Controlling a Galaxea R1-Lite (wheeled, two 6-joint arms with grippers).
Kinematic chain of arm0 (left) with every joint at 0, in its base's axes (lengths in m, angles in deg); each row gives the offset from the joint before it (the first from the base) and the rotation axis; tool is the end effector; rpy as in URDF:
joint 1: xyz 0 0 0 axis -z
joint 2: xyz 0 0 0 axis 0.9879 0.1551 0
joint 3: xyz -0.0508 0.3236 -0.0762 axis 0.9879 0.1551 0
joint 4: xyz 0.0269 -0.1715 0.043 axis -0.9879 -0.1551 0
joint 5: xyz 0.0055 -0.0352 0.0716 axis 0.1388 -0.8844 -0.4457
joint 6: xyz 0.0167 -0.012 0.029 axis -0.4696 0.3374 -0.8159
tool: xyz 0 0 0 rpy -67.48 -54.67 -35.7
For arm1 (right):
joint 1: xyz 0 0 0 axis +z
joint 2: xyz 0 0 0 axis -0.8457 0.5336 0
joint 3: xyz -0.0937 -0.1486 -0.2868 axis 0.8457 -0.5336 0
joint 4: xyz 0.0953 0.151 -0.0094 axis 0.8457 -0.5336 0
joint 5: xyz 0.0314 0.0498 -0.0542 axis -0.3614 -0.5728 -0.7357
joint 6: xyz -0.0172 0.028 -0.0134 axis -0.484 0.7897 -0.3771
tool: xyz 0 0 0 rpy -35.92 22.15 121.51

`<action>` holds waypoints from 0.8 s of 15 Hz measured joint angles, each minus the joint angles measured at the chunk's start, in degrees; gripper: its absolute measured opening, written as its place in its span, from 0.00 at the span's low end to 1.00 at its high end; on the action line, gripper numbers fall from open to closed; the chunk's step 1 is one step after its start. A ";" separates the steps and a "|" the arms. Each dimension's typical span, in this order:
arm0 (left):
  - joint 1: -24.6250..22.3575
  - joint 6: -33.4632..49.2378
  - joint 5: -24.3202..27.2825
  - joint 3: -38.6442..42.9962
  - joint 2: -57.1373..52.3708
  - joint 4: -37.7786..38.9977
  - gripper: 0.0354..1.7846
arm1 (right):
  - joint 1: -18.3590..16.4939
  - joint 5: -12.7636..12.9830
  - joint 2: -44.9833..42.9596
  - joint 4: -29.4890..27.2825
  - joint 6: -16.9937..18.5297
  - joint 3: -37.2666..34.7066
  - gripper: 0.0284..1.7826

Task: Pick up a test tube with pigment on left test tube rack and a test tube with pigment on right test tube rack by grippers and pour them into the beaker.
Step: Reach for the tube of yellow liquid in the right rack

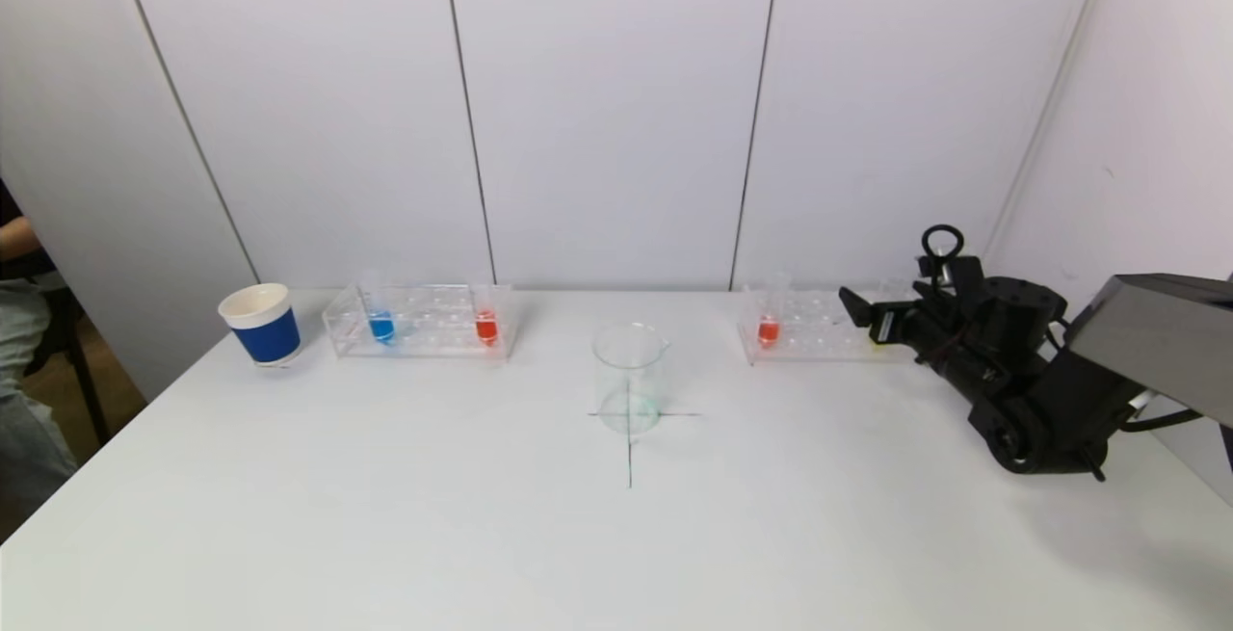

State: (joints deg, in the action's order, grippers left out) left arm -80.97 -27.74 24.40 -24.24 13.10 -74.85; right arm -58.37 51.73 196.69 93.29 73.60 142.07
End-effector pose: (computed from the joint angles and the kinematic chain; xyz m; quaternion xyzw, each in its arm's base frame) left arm -0.0588 0.0000 0.0754 -0.0014 0.0015 -0.0017 1.0000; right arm 0.4615 -0.0023 0.0652 0.0039 0.0346 0.0333 0.9988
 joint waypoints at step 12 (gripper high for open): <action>0.00 0.00 0.00 0.00 0.00 0.00 0.99 | -0.50 0.00 -0.33 0.09 0.06 -0.24 0.99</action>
State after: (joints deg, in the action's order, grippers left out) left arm -80.97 -27.74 24.40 -24.24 13.10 -74.85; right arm -58.87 51.73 196.36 93.38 73.66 141.82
